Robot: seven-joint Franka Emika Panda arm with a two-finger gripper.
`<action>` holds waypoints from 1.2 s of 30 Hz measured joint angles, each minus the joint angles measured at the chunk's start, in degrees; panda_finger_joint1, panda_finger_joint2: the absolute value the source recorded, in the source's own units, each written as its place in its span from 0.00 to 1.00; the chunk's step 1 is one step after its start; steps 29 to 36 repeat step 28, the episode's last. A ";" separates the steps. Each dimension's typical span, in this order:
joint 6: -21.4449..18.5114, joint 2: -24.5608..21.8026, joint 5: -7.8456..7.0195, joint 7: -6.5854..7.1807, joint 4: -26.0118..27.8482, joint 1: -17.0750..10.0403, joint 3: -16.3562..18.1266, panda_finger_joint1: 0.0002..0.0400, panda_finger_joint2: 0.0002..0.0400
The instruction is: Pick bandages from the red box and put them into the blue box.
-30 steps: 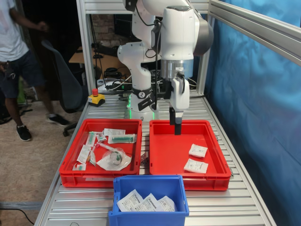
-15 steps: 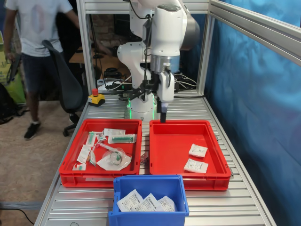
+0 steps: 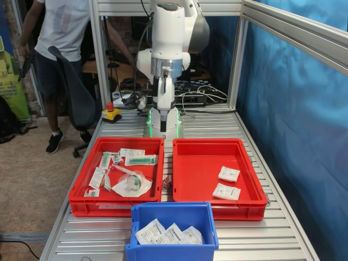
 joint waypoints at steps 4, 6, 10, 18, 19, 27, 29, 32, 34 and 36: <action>0.00 -1.17 -0.16 0.00 -0.75 -0.45 0.00 1.00 1.00; 0.00 -1.43 -0.19 0.00 -1.05 -0.45 0.03 1.00 1.00; 0.00 -1.78 -0.26 0.00 -1.83 -0.45 0.13 1.00 1.00; 0.00 -1.82 -0.33 0.00 -2.53 -0.45 0.22 1.00 1.00; 0.00 -1.82 -0.34 0.00 -2.60 -0.45 0.23 1.00 1.00; 0.00 -1.82 -0.37 0.00 -2.88 -0.45 0.28 1.00 1.00; 0.00 -1.82 -0.37 0.00 -2.89 -0.45 0.29 1.00 1.00; 0.00 -1.82 -0.37 0.00 -2.89 -0.45 0.29 1.00 1.00; 0.00 -1.82 -0.37 0.00 -2.89 -0.45 0.29 1.00 1.00; 0.00 -1.82 -0.37 0.00 -2.89 -0.45 0.29 1.00 1.00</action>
